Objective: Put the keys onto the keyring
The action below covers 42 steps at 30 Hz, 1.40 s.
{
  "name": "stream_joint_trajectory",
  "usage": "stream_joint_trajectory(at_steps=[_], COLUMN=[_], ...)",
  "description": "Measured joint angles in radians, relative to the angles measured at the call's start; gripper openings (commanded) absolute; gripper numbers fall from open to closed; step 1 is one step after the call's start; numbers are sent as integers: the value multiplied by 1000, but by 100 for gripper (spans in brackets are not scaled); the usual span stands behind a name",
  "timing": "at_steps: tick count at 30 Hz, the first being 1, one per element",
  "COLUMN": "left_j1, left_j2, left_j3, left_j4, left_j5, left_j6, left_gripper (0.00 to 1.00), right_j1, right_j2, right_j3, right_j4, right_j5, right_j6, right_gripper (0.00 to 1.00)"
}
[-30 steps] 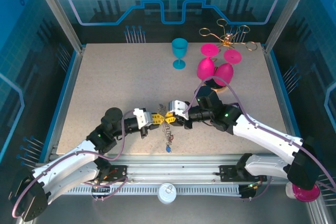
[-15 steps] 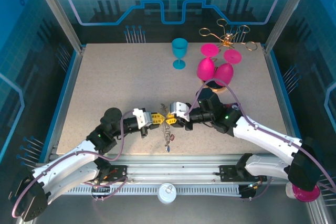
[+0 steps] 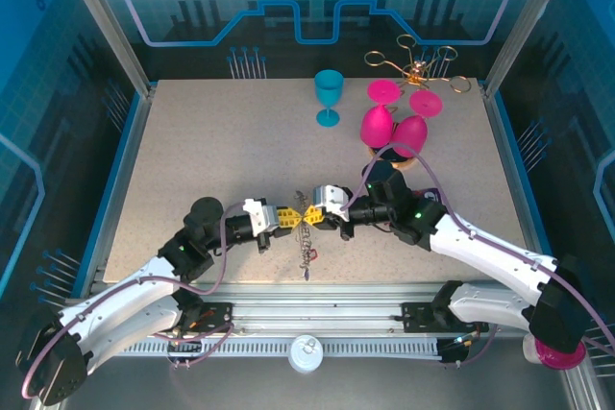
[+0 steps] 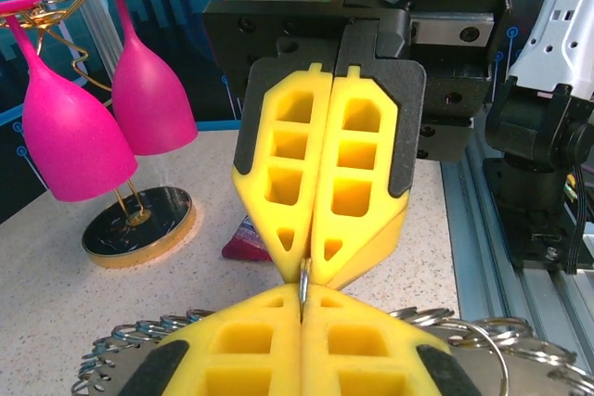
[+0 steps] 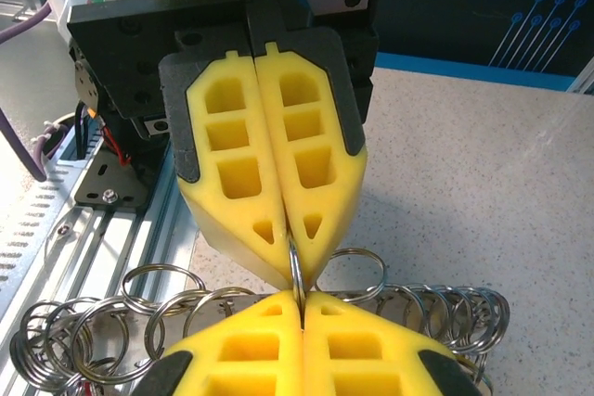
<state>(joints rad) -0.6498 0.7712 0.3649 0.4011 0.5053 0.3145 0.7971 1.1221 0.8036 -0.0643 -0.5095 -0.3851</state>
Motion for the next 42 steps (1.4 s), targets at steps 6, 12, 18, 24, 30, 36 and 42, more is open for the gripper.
stream_joint_trajectory(at_steps=[6,12,18,24,30,36,42], left_j1=[-2,-2,-2,-2,-1,-1,-1], left_j2=[0,15,31,35,3,-39,-44], left_j3=[83,171,196,210,172,79,37], left_j4=[-147,-320,-417,-441,-377,-241,-115], left_j5=[-30,-57,-63,-63,-64,-63,-63], left_j6=[59,136,175,190,174,101,29], left_gripper=[12,9,3,0,0,0,0], right_j1=[8,50,85,87,56,33,34], right_j2=[24,91,149,151,51,-16,-7], right_j3=[113,264,342,354,240,96,29], right_j4=[-169,-367,-483,-495,-339,-187,-136], right_j5=[29,118,185,193,130,111,113], right_j6=[-62,-161,-219,-217,-127,-66,-35], right_gripper=[0,0,0,9,31,32,37])
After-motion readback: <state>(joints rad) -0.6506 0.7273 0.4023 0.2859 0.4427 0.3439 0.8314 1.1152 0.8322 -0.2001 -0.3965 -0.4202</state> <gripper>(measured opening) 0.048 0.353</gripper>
